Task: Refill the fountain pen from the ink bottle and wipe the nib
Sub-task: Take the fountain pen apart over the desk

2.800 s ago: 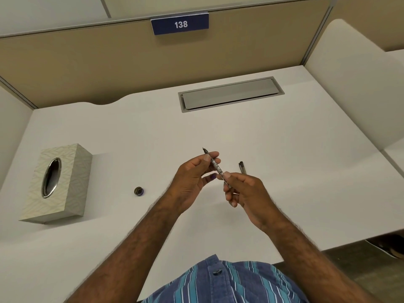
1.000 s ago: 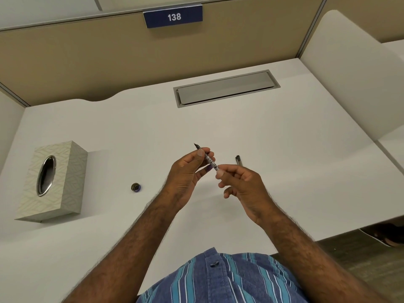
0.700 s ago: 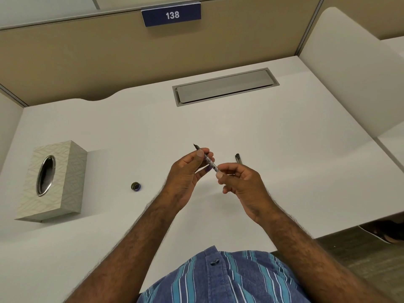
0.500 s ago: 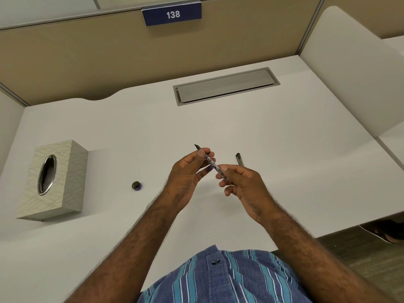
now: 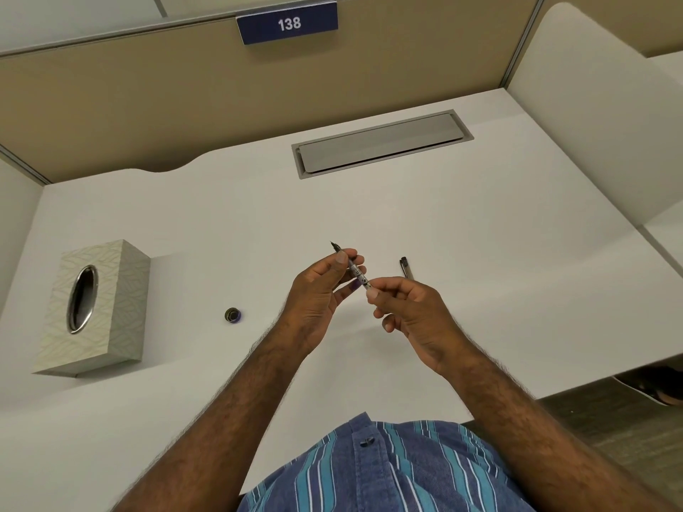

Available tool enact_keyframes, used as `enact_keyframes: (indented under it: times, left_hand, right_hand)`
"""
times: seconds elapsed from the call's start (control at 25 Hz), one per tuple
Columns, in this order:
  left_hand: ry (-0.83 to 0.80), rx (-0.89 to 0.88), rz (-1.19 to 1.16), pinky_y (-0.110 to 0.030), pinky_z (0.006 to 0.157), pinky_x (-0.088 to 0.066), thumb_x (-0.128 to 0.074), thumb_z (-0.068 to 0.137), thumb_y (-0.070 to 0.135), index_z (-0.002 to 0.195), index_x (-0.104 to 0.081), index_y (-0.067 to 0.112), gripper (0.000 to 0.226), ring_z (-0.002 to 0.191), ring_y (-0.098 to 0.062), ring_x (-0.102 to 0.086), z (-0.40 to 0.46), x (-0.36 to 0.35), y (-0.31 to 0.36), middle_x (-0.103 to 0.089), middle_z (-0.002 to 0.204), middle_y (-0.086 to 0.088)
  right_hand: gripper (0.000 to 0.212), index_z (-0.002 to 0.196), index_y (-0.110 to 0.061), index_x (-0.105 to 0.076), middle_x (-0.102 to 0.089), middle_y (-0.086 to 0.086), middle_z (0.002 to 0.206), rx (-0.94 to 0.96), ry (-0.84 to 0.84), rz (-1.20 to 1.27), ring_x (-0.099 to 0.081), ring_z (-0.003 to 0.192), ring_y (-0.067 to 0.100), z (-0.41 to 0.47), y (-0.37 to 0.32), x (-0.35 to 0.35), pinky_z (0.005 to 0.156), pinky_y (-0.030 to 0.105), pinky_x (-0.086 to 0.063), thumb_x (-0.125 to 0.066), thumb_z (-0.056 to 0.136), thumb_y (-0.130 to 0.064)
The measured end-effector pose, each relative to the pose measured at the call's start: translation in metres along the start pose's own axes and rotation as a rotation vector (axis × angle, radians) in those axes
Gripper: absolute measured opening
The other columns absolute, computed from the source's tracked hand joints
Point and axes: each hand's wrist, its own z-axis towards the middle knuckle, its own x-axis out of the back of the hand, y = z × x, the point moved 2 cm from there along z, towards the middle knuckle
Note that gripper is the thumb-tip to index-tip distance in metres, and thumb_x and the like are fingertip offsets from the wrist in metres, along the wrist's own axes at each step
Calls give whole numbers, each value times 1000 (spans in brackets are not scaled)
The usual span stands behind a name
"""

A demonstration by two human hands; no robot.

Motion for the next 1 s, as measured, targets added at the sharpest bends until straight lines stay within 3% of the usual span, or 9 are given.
enact_keyframes:
  times: [0.28, 0.44, 0.56, 1.0]
  left_hand:
    - [8, -5, 14, -43, 101, -58, -58, 105, 23, 112, -76, 12, 23, 111, -28, -73, 1, 1, 1, -78, 112, -10]
    - [8, -2, 3, -42, 99, -59, -58, 106, 23, 112, -76, 12, 23, 110, -28, -73, 1, 1, 1, -78, 112, -10]
    - [18, -5, 6, -43, 101, -58, -58, 106, 24, 112, -76, 12, 23, 110, -29, -73, 2, 1, 1, -78, 112, -10]
    - [18, -9, -8, -41, 97, -59, -58, 105, 23, 112, -76, 12, 22, 109, -28, -74, 1, 4, 2, -79, 111, -9]
  right_hand:
    - [21, 113, -6, -79, -79, 11, 95, -37, -33, 27, -68, 73, 20, 0, -3, -2, 60, 31, -53, -69, 103, -22]
    - [21, 116, -9, -78, -79, 7, 93, 0, -11, 24, -71, 77, 20, -2, -6, -2, 63, 31, -56, -77, 96, -14]
    - [23, 120, -10, -77, -79, 11, 98, -28, -40, 49, -73, 82, 22, -2, -6, -1, 67, 34, -58, -72, 101, -22]
    - [20, 117, -9, -77, -80, 12, 98, -32, -40, 13, -73, 80, 22, -4, -5, -6, 64, 33, -57, -70, 102, -19]
